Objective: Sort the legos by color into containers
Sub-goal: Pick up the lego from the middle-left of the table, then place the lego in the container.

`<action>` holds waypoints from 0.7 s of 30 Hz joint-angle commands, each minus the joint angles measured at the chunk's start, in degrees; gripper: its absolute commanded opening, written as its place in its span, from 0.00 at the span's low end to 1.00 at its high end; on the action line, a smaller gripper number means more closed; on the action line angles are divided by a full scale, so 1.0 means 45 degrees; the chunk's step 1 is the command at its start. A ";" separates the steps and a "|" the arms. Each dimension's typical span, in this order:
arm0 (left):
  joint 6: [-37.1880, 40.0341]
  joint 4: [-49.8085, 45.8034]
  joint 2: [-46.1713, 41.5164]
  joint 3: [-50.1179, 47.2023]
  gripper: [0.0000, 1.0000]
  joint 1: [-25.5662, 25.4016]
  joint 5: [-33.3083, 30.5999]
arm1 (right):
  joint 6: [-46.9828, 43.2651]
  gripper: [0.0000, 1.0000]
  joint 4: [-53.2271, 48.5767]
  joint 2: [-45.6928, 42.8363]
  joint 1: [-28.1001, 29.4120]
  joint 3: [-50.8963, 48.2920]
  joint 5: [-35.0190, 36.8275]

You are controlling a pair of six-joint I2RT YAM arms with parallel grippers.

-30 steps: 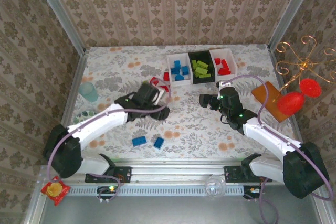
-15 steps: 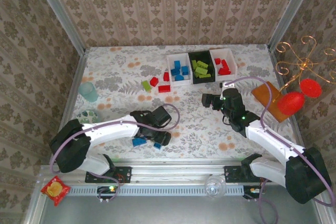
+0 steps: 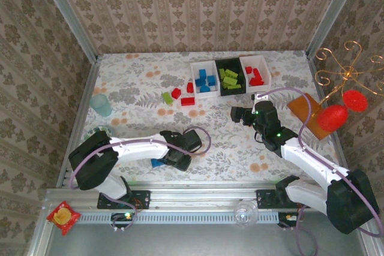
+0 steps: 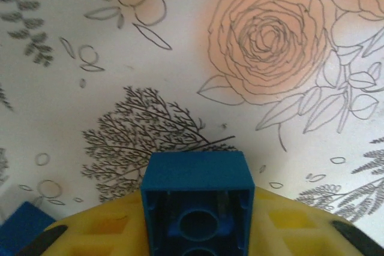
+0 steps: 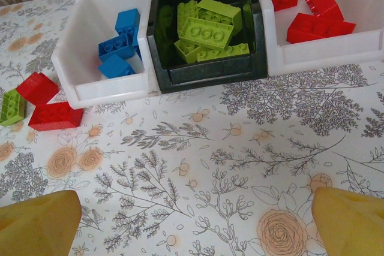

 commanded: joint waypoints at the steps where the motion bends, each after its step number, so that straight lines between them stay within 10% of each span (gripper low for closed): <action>1: 0.0051 0.0236 -0.0594 0.0464 0.32 0.0181 -0.1161 | -0.0191 1.00 0.0267 -0.0208 -0.0059 -0.0155 0.0222; 9: 0.2542 0.3404 -0.0223 0.2451 0.30 0.3419 -0.0182 | -0.0047 1.00 0.0353 -0.0296 -0.0059 -0.0209 0.0027; 21: 0.4855 0.3781 0.6880 1.1338 0.31 0.5688 0.1120 | 0.0108 1.00 0.0636 -0.0404 -0.0040 -0.0409 -0.0198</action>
